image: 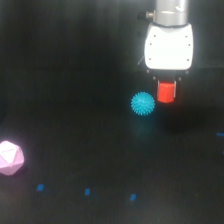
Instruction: Pick up the red object from the table
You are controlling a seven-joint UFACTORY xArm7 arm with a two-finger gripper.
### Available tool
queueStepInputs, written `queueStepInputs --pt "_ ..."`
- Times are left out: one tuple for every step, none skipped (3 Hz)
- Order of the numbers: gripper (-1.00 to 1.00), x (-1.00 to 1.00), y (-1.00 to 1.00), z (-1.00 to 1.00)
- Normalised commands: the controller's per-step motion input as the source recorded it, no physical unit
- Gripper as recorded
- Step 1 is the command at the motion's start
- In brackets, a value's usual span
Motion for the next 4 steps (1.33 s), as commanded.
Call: queueStepInputs --pt "-0.9 -0.07 -0.48 0.68" --pt "-1.0 -0.43 0.12 0.39" --pt "-1.0 -0.92 -0.11 0.05" --pt "-0.98 -0.1 -0.46 -0.01"
